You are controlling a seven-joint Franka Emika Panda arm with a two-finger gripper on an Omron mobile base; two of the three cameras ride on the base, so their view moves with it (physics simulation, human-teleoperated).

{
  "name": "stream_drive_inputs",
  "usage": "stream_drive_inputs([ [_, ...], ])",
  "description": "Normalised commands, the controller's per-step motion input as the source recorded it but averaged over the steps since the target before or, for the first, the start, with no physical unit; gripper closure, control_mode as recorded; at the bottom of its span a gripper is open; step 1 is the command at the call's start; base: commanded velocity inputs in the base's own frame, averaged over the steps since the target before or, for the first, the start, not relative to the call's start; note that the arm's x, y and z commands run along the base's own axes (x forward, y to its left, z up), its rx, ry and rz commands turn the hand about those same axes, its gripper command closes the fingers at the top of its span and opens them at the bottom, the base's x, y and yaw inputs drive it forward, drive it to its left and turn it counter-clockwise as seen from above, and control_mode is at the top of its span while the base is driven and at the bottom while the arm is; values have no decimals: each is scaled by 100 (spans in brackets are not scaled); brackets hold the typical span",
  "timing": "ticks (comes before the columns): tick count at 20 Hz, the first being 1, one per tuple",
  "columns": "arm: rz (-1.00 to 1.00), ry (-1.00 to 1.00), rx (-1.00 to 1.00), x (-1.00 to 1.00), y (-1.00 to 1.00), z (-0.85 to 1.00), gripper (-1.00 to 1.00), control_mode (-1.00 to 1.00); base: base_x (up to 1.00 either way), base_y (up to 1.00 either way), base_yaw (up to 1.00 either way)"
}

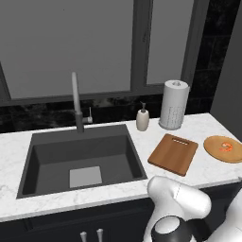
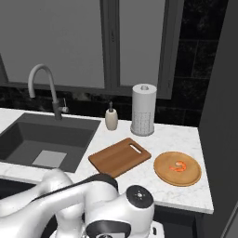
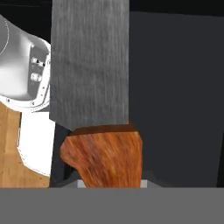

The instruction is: Pick up the knife from the drawer and place it on the cutting board. Then place the meat from the plate to the cutting board.

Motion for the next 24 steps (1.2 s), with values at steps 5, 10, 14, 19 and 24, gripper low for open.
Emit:
stream_drive_inputs([
  [5,0,-3,0,63,100,47,100,-100,0,0,0],
  [10,0,-2,0,86,92,57,100,-100,0,0,0],
  [14,0,-7,0,92,60,34,100,-100,0,0,0],
  [19,0,-10,0,88,28,30,100,-100,0,0,0],
  [24,0,-5,0,84,24,2,100,-100,0,0,0],
])
